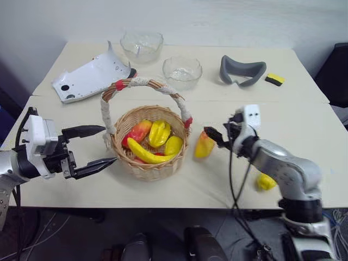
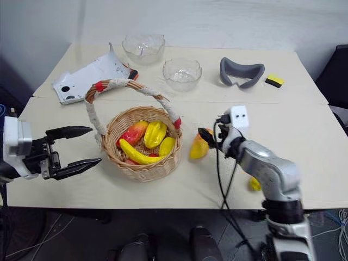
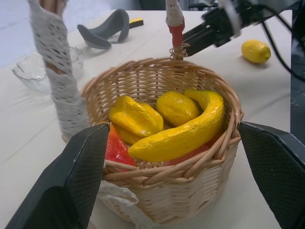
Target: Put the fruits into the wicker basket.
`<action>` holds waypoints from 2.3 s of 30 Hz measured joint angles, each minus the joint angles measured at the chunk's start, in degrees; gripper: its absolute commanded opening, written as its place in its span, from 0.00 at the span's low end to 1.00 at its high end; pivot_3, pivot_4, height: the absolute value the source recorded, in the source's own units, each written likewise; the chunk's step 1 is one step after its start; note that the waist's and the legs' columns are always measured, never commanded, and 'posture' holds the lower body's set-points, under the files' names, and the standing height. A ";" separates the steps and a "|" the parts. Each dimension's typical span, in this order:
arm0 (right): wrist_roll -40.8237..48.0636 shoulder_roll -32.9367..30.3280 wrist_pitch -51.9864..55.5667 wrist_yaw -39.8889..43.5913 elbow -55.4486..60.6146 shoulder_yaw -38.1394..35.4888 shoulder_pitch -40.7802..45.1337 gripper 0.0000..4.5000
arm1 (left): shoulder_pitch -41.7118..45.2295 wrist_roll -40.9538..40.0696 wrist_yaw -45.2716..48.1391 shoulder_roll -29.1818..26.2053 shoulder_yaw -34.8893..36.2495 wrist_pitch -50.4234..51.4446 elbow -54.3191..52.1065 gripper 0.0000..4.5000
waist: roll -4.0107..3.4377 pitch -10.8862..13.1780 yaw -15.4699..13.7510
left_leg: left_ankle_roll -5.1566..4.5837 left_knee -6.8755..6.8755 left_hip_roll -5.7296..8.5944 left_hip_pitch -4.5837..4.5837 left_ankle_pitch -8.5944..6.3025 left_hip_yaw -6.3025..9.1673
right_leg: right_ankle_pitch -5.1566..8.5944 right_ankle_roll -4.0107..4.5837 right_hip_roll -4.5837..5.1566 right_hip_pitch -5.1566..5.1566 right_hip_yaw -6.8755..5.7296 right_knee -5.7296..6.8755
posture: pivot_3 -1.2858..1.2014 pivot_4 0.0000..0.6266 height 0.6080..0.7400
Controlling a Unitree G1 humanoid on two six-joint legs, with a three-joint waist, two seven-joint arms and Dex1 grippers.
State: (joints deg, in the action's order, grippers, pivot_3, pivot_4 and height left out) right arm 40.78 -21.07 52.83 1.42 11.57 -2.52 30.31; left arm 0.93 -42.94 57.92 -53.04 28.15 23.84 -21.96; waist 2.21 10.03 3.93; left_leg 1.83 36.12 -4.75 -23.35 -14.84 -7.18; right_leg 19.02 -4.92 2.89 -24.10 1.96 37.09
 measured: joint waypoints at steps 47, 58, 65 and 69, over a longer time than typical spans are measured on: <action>-10.20 2.08 0.83 37.11 -0.27 20.74 24.83 0.94 | -6.58 0.87 3.10 1.52 2.74 1.16 1.64 1.00 | -0.04 0.10 1.71 | 0.09 0.13 -0.17 0.08 0.24 -0.58 | -0.09 0.34 -0.37 -0.58 0.43 0.41 | 0.52 0.24 1.00; 2.91 -10.90 -0.52 53.63 13.54 8.91 11.28 1.00 | -6.43 0.06 2.76 2.87 1.54 2.20 -1.44 1.00 | 0.00 0.08 0.45 | -0.17 0.13 -0.16 0.15 0.10 -0.36 | -0.09 0.34 -0.35 -0.40 0.12 0.39 | 0.52 0.24 1.00; -2.61 -23.64 -18.73 63.92 14.20 -9.78 -18.34 1.00 | -5.81 1.14 2.98 5.83 -7.45 -0.04 -8.90 1.00 | 0.04 0.06 -1.03 | -0.27 0.11 -0.05 0.16 0.05 -0.28 | -0.10 0.32 -0.50 -0.20 0.19 0.13 | 0.52 0.24 1.00; -11.90 -25.53 -36.68 69.56 7.92 -22.68 -36.49 1.00 | -5.84 0.81 4.05 5.58 -9.10 -0.19 -9.51 1.00 | -0.01 0.08 -1.32 | -0.27 0.15 -0.03 0.53 0.07 -0.28 | -0.12 0.28 -0.68 0.14 0.16 0.13 | 0.52 0.24 1.00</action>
State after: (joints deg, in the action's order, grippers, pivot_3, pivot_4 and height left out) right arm 28.88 -46.60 16.16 70.98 19.48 -25.20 -6.17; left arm -4.91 -42.14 61.97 -47.46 19.05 23.65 -31.47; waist 2.20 10.11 2.61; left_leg 1.56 36.27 -4.79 -22.82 -14.77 -7.46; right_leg 18.90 -4.64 2.20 -23.96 2.11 37.22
